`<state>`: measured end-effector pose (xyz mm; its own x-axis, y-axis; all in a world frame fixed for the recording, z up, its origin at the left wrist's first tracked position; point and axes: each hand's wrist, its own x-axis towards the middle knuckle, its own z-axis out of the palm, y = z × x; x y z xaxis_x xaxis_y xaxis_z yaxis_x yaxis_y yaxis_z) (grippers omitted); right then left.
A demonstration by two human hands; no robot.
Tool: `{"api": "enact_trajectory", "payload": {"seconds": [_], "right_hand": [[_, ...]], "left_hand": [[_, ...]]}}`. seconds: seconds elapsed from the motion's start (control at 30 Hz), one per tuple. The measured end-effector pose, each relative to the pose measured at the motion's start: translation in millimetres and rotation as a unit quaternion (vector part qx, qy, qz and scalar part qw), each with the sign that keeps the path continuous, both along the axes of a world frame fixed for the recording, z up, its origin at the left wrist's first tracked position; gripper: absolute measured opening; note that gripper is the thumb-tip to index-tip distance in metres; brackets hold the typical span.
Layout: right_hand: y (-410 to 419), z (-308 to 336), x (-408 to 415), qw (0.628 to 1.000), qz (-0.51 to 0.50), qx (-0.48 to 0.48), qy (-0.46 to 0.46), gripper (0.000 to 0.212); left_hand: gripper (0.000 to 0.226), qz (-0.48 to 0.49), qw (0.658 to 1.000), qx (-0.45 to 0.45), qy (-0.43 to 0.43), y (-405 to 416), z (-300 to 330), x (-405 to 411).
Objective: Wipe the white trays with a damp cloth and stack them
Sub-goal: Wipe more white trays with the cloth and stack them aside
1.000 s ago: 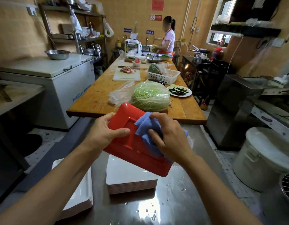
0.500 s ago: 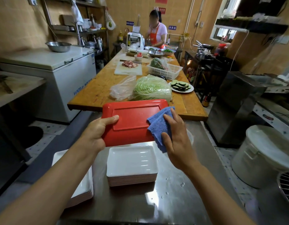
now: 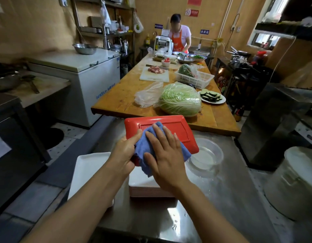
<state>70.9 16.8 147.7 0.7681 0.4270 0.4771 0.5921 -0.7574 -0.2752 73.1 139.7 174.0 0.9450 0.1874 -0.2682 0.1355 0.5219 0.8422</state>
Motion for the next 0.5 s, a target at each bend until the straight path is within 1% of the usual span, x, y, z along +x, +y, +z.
{"api": "enact_trajectory", "payload": {"seconds": [0.1, 0.23, 0.37, 0.43, 0.5], "right_hand": [[-2.2, 4.5, 13.9, 0.999, 0.001, -0.004, 0.032, 0.058], [-5.3, 0.9, 26.8, 0.996, -0.029, 0.025, 0.079, 0.060], [2.5, -12.4, 31.7, 0.979, -0.027, 0.139, 0.143, 0.050], [10.6, -21.9, 33.9, 0.970, -0.038, 0.173, 0.167, 0.046], [18.6, -29.3, 36.7, 0.959, -0.050, 0.201, 0.192, 0.037]], "left_hand": [[0.009, 0.014, 1.000, 0.009, -0.016, 15.7, 1.1, -6.8], [0.012, 0.039, 0.999, 0.027, -0.003, 39.1, -0.2, -17.2], [0.014, 0.050, 0.998, 0.036, 0.004, 61.5, -7.3, -30.1], [0.015, 0.056, 0.998, 0.042, 0.001, 74.5, -11.9, -37.5], [0.014, 0.063, 0.997, 0.047, -0.006, 87.6, -15.0, -45.3]]}}
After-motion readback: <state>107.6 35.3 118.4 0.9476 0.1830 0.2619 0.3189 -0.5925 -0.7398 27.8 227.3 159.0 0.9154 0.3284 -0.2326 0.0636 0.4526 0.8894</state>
